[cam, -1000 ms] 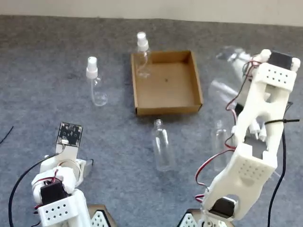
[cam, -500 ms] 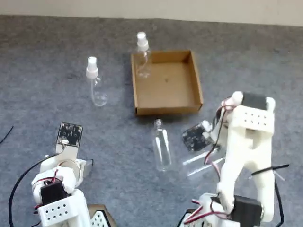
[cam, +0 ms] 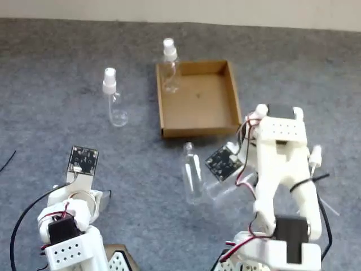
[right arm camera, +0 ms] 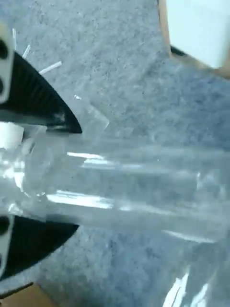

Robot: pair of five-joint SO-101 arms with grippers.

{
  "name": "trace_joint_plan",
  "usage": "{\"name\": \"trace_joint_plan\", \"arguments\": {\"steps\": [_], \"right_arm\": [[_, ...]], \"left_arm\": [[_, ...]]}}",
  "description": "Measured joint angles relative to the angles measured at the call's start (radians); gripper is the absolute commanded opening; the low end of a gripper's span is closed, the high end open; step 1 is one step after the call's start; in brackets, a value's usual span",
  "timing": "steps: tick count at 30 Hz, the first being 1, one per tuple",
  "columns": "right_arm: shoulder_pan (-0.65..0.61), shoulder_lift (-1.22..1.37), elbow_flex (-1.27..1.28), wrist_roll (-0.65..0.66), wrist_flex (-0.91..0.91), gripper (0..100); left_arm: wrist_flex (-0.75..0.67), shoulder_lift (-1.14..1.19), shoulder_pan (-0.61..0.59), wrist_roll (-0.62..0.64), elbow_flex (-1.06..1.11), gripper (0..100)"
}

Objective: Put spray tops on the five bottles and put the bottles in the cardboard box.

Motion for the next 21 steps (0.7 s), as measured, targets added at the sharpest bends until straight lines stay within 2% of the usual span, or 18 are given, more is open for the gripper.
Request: {"name": "trace_joint_plan", "arguments": {"steps": [3, 7, 10, 12, 15, 18, 21], "right_arm": [[0.000, 0.040, -0.057, 0.000, -0.017, 42.1], [0.000, 0.040, -0.120, -0.003, -0.018, 40.6], [0.003, 0.034, -0.147, -0.138, -0.018, 36.6], [-0.017, 0.018, -0.170, -0.299, -0.018, 32.7], [-0.129, -0.014, -0.212, -0.612, -0.021, 29.5], [-0.304, -0.029, -0.267, -0.997, -0.063, 28.9], [-0.491, -0.031, -0.301, -1.402, -0.219, 28.9]], "left_arm": [[0.000, 0.000, 0.000, 0.000, 0.000, 30], [0.000, 0.000, 0.000, 0.000, 0.000, 30], [0.000, 0.000, 0.000, 0.000, 0.000, 30], [0.000, 0.000, 0.000, 0.000, 0.000, 30], [-0.006, 0.000, -0.009, 0.000, 0.000, 30], [-0.054, 0.000, -0.114, -0.003, 0.000, 30], [-0.074, 0.000, -0.244, -0.003, 0.000, 30]]}}
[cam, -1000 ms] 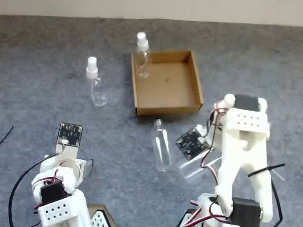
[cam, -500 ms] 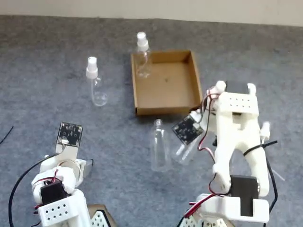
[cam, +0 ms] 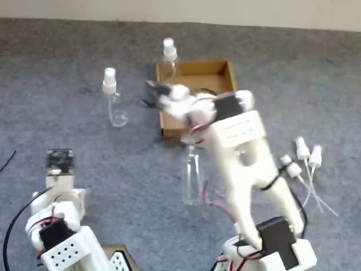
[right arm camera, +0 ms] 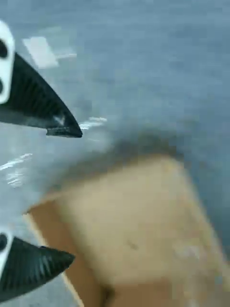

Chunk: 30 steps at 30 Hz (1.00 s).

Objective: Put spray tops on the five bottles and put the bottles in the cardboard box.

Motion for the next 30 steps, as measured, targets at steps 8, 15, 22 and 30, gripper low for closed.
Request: {"name": "trace_joint_plan", "arguments": {"steps": [8, 15, 22, 30], "right_arm": [[-0.201, 0.117, 0.101, -0.786, -0.646, 28.9], [-0.319, 0.173, 0.236, -0.825, -0.922, 28.9], [-0.321, 0.221, 0.453, -0.825, -1.366, 28.9], [-0.324, 0.416, 0.474, -0.827, -1.623, 28.9]], "left_arm": [[0.000, 0.000, -0.126, -0.017, 0.000, 30], [0.002, 0.000, -0.130, -0.048, 0.000, 30], [0.002, 0.000, -0.130, -0.048, 0.000, 30], [0.002, 0.000, -0.130, -0.048, 0.000, 30]]}}
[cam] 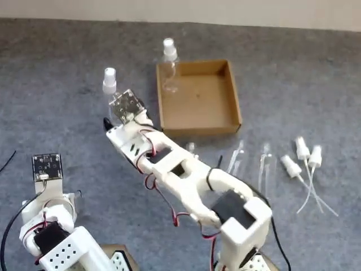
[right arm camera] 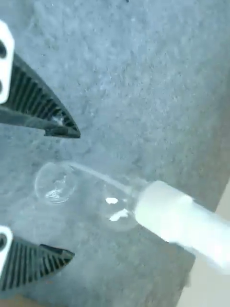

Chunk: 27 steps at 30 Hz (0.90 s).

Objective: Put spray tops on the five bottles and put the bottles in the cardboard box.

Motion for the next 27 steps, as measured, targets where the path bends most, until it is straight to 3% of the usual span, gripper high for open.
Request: {"name": "trace_joint_plan", "arguments": {"steps": [16, 24, 27], "right_arm": [[-0.017, 0.270, -0.334, -0.006, -0.028, 28.6], [-0.008, 0.292, -0.393, -0.005, -0.028, 0.2], [0.023, 0.292, -0.394, -0.006, -0.028, 0.5]], "left_arm": [[0.000, 0.000, 0.000, 0.000, 0.000, 30], [0.000, 0.000, 0.000, 0.000, 0.000, 30], [0.000, 0.000, 0.000, 0.000, 0.000, 30]]}}
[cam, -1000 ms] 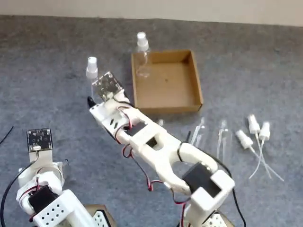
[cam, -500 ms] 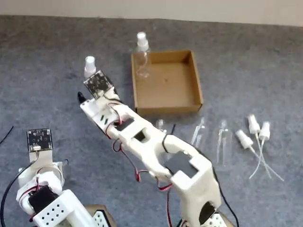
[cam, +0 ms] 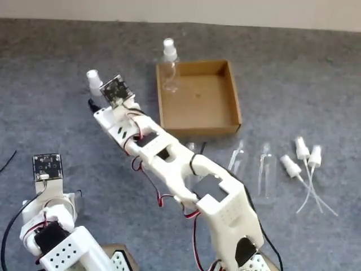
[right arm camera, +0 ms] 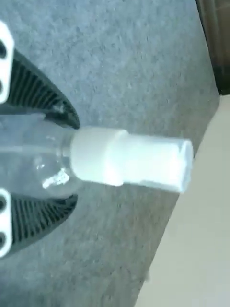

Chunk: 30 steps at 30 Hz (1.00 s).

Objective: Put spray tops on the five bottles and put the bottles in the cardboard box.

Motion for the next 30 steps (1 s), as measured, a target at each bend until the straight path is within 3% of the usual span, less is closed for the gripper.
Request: {"name": "trace_joint_plan", "arguments": {"steps": [5, 11, 14, 20, 26, 30], "right_arm": [[0.029, -0.021, 0.003, 0.000, 0.023, 0.4], [0.041, -0.285, 0.044, 0.000, 0.408, 0.4], [0.086, -0.480, 0.064, 0.000, 0.508, 0.4], [0.267, -0.807, 0.216, 0.000, 0.509, 0.4], [0.390, -0.856, 0.397, 0.000, 0.509, 0.4], [0.502, -0.856, 0.493, -0.055, 0.310, 0.4]], "left_arm": [[0.000, 0.000, 0.000, 0.000, 0.000, 30], [0.000, 0.000, 0.000, 0.000, 0.000, 30], [0.000, 0.000, 0.000, 0.000, 0.000, 30], [0.000, 0.000, 0.000, 0.000, 0.000, 30], [0.000, 0.000, 0.000, 0.000, 0.000, 30], [0.000, 0.000, 0.000, 0.000, 0.000, 30]]}}
